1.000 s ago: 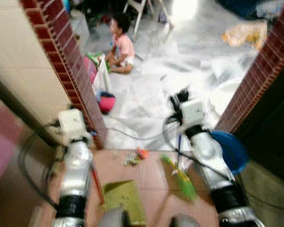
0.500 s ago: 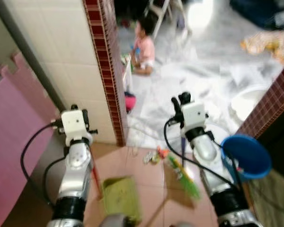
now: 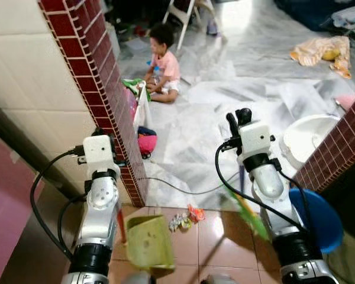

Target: Sweep floor

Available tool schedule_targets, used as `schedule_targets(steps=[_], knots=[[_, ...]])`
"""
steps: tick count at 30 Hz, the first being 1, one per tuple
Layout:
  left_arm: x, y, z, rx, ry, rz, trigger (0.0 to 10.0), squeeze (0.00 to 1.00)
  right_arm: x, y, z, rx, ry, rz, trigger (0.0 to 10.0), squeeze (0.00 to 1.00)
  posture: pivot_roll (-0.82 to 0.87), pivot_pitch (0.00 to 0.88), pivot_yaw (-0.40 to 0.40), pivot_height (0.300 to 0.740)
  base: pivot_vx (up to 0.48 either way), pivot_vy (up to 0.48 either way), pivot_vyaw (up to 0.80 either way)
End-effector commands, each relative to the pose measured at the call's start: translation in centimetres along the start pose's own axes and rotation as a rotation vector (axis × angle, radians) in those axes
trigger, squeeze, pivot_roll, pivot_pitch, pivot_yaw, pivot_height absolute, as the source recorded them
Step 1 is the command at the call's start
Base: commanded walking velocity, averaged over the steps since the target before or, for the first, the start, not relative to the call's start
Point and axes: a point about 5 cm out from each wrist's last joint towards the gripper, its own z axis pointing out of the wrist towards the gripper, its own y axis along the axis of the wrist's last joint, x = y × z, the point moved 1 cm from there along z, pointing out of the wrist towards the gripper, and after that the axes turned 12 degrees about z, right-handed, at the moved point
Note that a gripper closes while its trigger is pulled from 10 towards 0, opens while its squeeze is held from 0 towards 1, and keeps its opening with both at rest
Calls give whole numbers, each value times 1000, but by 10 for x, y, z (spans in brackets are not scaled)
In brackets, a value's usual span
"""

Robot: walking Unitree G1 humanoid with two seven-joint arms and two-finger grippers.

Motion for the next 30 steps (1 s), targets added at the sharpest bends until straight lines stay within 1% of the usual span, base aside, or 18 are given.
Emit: schedule_targets(steps=[1, 3, 5, 8, 10, 11, 13, 14, 15, 17, 19, 21, 23, 25, 26, 29, 30], knots=[[10, 6, 3, -36, 49, 26, 10000, 0, 15, 16, 9, -75, 46, 17, 10000, 0, -63, 0, 49, 740, 0, 0, 0], [11, 4, 3, -30, 82, 42, 10000, 0, 16, 15, 8, -74, 48, 22, 10000, 0, -65, 0, 50, 740, 0, 0, 0], [12, 3, 3, -50, 105, 68, 10000, 0, 16, 15, 8, -73, 50, 27, 10000, 0, -65, 0, 52, 740, 0, 0, 0], [11, 0, 3, -62, 124, 81, 10000, 0, 19, 15, 10, -72, 62, 34, 10000, 0, -65, 0, 53, 740, 0, 0, 0], [9, -4, 4, -45, 133, 69, 10000, 0, 21, 15, 11, -72, 73, 40, 10000, 0, -63, 0, 53, 740, 0, 0, 0], [8, -4, 3, -68, 151, 41, 10000, 0, 23, 16, 12, -73, 80, 42, 10000, 0, -63, 0, 53, 740, 0, 0, 0], [3, -8, 2, -52, 159, 37, 10000, 0, 28, 16, 14, -71, 103, 53, 10000, 0, -62, 0, 53, 740, 0, 0, 0], [1, -11, 1, -29, 165, 18, 10000, 0, 30, 15, 15, -68, 113, 62, 10000, 0, -62, 0, 53, 740, 0, 0, 0], [-5, -14, 0, -2, 157, 4, 10000, 0, 33, 14, 16, -61, 127, 83, 10000, 0, -61, 0, 50, 740, 0, 0, 0], [-13, -18, -2, 4, 127, 2, 10000, 0, 37, 13, 16, -51, 138, 119, 10000, 0, -60, 0, 47, 740, 0, 0, 0], [-23, -27, -5, 46, 93, -18, 10000, 0, 43, 12, 18, -32, 159, 157, 10000, 0, -61, 0, 46, 740, 0, 0, 0], [-25, -29, -6, 57, 84, -17, 10000, 0, 45, 12, 18, -28, 166, 163, 10000, 0, -61, 0, 46, 740, 0, 0, 0], [-34, -35, -8, 80, 47, -39, 10000, 0, 53, 10, 18, -3, 209, 196, 10000, 0, -66, 0, 43, 740, 0, 0, 0], [-37, -36, -8, 90, 33, -55, 10000, 0, 58, 8, 17, 14, 237, 214, 10000, 0, -69, 0, 43, 740, 0, 0, 0], [-40, -37, -8, 95, 18, -64, 10000, 0, 63, 5, 15, 44, 280, 249, 10000, 0, -69, 0, 42, 740, 0, 0, 0], [-43, -38, -8, 99, -1, -61, 10000, 0, 71, 2, 12, 95, 347, 312, 10000, 0, -71, 0, 41, 740, 0, 0, 0], [-44, -39, -8, 103, -7, -64, 10000, 0, 74, 2, 11, 111, 379, 353, 10000, 0, -71, 0, 41, 740, 0, 0, 0]])
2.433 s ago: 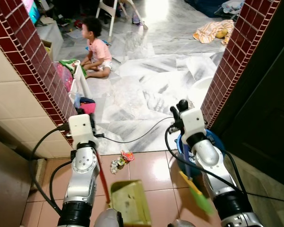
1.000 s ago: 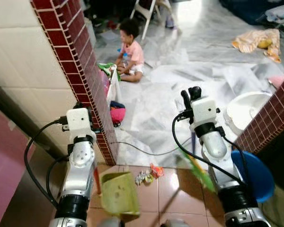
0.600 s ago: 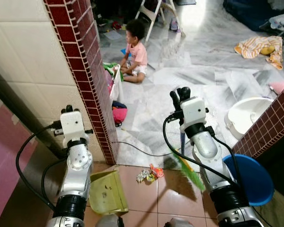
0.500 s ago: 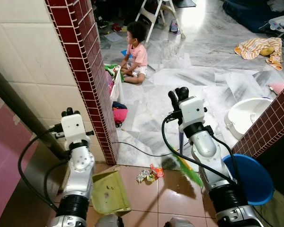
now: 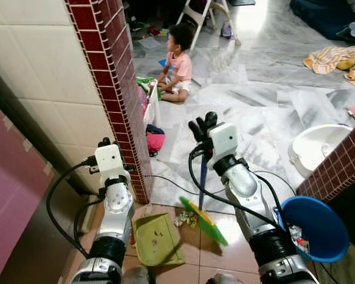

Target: Sweep floor

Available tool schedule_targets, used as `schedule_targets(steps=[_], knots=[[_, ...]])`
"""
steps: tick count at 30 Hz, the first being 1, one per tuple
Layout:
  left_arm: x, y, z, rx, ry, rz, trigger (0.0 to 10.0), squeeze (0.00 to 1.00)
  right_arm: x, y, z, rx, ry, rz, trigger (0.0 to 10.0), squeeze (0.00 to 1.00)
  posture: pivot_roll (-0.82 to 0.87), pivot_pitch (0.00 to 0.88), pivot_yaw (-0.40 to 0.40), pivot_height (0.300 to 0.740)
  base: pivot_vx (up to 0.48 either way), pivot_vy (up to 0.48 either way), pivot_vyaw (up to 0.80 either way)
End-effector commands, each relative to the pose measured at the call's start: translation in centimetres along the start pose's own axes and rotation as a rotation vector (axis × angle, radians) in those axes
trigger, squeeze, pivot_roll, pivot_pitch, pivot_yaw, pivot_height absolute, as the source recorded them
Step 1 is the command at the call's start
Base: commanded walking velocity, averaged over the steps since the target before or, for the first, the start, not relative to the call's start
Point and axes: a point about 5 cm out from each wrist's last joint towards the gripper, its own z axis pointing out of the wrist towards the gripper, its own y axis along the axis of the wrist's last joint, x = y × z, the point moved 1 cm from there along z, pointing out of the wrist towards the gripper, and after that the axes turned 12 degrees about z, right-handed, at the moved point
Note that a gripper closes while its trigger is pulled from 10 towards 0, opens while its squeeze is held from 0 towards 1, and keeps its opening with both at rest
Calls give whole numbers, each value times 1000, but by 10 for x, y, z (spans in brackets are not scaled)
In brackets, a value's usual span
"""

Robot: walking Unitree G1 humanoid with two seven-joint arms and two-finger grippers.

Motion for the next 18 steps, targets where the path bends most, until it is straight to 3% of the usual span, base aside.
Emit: schedule_targets(steps=[1, 7, 11, 14, 15, 18], knots=[[-8, -11, -4, 57, -46, -8, 10000, 0, 10, 9, 4, -8, 74, 81, 10000, 0, -71, 0, 41, 740, 0, 0, 0], [-10, -13, -5, 64, -68, -14, 10000, 0, 15, 16, 4, 29, 176, 187, 10000, 0, -71, 0, 42, 740, 0, 0, 0], [-12, -14, -5, 71, -95, -22, 10000, 0, 13, 29, 5, 19, 238, 206, 10000, 0, -71, 0, 45, 740, 0, 0, 0], [-14, -15, -5, 80, -116, -21, 10000, 0, 8, 41, 7, -1, 252, 182, 10000, 0, -72, 0, 44, 740, 0, 0, 0], [-18, -17, -6, 93, -153, -42, 10000, 0, -2, 52, 10, -54, 197, 105, 10000, 0, -72, 0, 44, 740, 0, 0, 0], [-22, -16, -8, 87, -211, -50, 10000, 0, -13, 67, 14, -115, 133, -44, 10000, 0, -75, 0, 46, 740, 0, 0, 0]])
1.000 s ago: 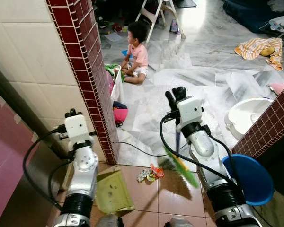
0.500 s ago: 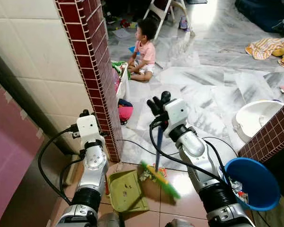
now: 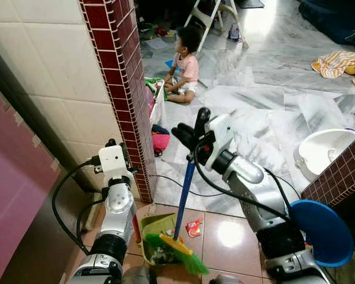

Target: Sweep floor

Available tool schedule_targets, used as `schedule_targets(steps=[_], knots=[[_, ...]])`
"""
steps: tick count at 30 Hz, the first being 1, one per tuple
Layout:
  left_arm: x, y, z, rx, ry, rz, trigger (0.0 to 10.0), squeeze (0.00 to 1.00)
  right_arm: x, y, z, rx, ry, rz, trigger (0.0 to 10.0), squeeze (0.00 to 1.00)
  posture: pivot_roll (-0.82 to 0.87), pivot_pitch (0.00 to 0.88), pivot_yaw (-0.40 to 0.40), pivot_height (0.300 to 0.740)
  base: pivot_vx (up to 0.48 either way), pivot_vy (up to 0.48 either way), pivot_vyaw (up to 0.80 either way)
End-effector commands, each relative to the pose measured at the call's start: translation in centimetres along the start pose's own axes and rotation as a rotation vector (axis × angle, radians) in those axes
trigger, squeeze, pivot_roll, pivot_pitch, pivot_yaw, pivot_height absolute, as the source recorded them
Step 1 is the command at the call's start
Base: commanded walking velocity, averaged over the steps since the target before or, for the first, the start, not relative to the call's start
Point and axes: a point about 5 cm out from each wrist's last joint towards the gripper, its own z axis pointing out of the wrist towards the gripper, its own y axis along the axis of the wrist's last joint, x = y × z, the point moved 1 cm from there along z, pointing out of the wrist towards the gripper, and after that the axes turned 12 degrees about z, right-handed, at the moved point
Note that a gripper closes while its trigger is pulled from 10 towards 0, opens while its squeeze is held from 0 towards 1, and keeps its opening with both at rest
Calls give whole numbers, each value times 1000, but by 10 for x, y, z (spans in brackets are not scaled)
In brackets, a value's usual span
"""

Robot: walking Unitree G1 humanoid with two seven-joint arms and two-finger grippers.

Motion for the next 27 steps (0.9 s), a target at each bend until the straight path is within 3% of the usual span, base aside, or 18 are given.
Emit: schedule_targets(steps=[1, 4, 10, 14, 16, 27], knots=[[-17, -12, -7, 70, -121, -36, 10000, 0, -8, 44, 6, -155, -55, -223, 10000, 0, -78, 0, 50, 740, 0, 0, 0], [-19, -12, -8, 66, -146, -38, 10000, 0, -16, 62, 6, -227, -119, -242, 10000, 0, -78, 0, 50, 740, 0, 0, 0], [-23, -13, -9, 83, -204, -76, 10000, 0, -26, 70, 2, -254, -195, -260, 10000, 0, -81, 0, 53, 740, 0, 0, 0], [-24, -14, -12, 83, -254, -53, 10000, 0, -31, 66, -2, -250, -235, -282, 10000, 0, -81, 0, 53, 740, 0, 0, 0], [-25, -12, -16, 70, -316, -82, 10000, 0, -36, 58, -6, -234, -274, -309, 10000, 0, -85, 0, 54, 740, 0, 0, 0], [-10, 9, -21, 36, -371, -168, 10000, 0, -48, 44, -32, -214, -445, -431, 10000, 0, -69, 0, 51, 740, 0, 0, 0]])
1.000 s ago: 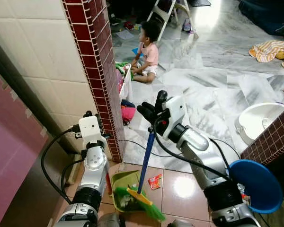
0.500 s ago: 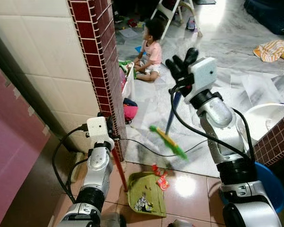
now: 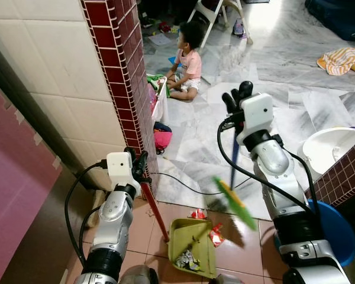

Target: Sweep floor

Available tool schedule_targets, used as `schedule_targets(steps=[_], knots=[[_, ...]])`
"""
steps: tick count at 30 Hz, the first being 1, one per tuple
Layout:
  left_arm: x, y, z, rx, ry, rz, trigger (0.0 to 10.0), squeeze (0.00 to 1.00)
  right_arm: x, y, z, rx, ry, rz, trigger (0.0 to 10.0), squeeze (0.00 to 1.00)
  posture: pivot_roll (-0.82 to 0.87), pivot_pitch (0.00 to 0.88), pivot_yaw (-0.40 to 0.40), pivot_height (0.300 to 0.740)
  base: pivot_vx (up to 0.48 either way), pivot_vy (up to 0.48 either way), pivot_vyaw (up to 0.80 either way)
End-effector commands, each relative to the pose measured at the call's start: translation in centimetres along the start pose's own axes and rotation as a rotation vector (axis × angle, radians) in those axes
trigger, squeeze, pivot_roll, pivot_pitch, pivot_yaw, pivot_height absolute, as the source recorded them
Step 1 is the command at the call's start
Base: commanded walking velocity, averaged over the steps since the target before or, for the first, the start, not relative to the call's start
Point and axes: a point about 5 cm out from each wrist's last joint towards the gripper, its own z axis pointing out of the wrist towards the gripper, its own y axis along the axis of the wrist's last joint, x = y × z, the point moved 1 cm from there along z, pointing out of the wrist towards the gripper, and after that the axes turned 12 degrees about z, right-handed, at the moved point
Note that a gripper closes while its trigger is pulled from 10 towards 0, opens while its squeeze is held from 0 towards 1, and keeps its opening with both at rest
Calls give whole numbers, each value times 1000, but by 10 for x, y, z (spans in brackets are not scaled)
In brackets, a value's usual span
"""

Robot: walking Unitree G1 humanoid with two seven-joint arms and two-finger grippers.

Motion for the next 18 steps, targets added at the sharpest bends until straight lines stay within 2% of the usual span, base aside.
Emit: schedule_targets(steps=[1, 3, 4, 6, 8, 14, 18], knots=[[-2, 12, 1, -19, -25, -30, 10000, 0, 0, 19, 1, -96, -6, -24, 10000, 0, -69, 0, 51, 740, 0, 0, 0], [-1, 16, 0, -28, -24, -36, 10000, 0, 1, 18, 0, -96, -6, -29, 10000, 0, -64, 0, 53, 740, 0, 0, 0], [3, 27, -3, -64, -30, -29, 10000, 0, 3, 15, -4, -94, -16, -53, 10000, 0, -60, 0, 54, 740, 0, 0, 0], [9, 41, -6, -129, 12, 33, 10000, 0, 5, 12, -8, -86, -33, -61, 10000, 0, -54, 0, 54, 740, 0, 0, 0], [17, 52, -7, -175, 78, 60, 10000, 0, 7, 9, -10, -81, -40, -61, 10000, 0, -52, 0, 55, 740, 0, 0, 0], [29, 76, -11, -221, 174, 109, 10000, 0, 12, 6, -12, -81, -48, -86, 10000, 0, -44, 0, 54, 740, 0, 0, 0], [27, 82, -13, -235, 167, 107, 10000, 0, 12, 3, -12, -64, -45, -97, 10000, 0, -43, 0, 56, 740, 0, 0, 0]])
